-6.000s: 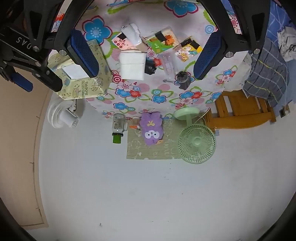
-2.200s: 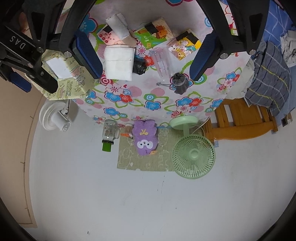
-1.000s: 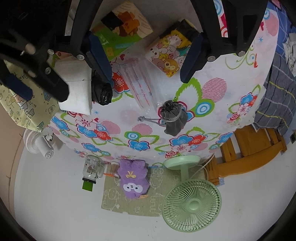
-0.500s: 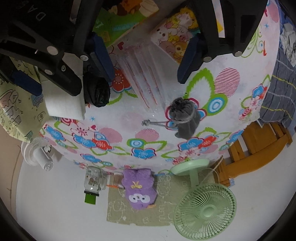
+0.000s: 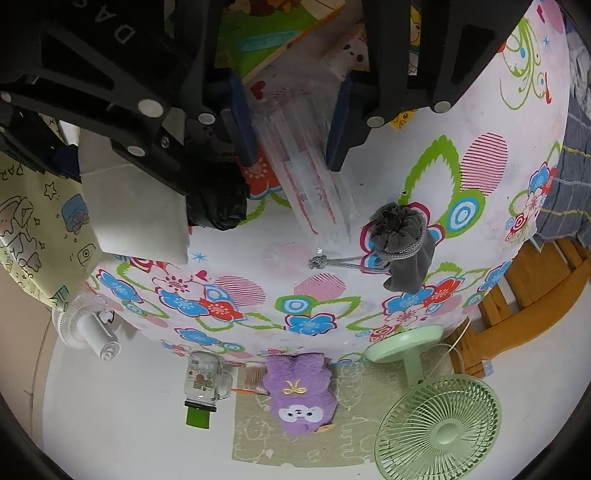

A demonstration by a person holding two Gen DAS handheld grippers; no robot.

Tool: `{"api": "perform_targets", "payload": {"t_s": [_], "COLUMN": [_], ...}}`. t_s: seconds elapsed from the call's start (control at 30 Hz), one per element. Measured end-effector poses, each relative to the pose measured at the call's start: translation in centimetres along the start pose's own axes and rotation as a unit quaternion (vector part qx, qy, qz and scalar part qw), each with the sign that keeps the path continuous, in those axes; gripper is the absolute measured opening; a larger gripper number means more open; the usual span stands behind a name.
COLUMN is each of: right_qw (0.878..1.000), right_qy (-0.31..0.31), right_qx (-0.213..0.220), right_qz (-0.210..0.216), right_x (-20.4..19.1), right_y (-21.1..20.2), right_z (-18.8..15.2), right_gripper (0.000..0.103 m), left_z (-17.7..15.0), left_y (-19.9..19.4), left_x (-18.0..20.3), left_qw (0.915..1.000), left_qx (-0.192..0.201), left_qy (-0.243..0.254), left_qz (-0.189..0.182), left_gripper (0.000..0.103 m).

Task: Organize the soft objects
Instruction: 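Close the left gripper on the clear tube bag while the right gripper lifts the white pad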

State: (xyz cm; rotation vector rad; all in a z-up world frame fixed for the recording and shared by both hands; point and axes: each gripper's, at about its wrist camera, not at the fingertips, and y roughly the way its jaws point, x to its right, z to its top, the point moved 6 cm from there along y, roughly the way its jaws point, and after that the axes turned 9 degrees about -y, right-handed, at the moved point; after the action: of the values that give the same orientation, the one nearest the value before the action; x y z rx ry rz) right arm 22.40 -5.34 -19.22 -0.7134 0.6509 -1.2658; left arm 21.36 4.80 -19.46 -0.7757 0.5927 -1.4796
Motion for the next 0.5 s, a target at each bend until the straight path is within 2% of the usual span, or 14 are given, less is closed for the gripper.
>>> {"api": "perform_targets", "payload": {"t_s": [0.03,0.23,0.5], "right_qw": [1.0,1.0,1.0], "right_qy": [0.0,0.002,0.003], "right_qx": [0.001,0.01,0.025], "right_qz": [0.001,0.001,0.006], "right_x": [0.0,0.0,-0.2], "right_y": [-0.1,-0.8,-2.4], "right_z": [0.0,0.1,0.4], "right_gripper": [0.066,0.06,0.059], "left_z": [0.0,0.1,0.4], "left_y": [-0.1,-0.9,-2.5], "left_x": [0.1,0.4,0.6], "left_qw": [1.0,0.9999,0.9996], "left_qx": [0.001,0.007,0.023], "left_qy": [0.002,-0.001,-0.005], "left_qz": [-0.004,-0.013,-0.016], "left_gripper": [0.032,0.022,0.019]}}
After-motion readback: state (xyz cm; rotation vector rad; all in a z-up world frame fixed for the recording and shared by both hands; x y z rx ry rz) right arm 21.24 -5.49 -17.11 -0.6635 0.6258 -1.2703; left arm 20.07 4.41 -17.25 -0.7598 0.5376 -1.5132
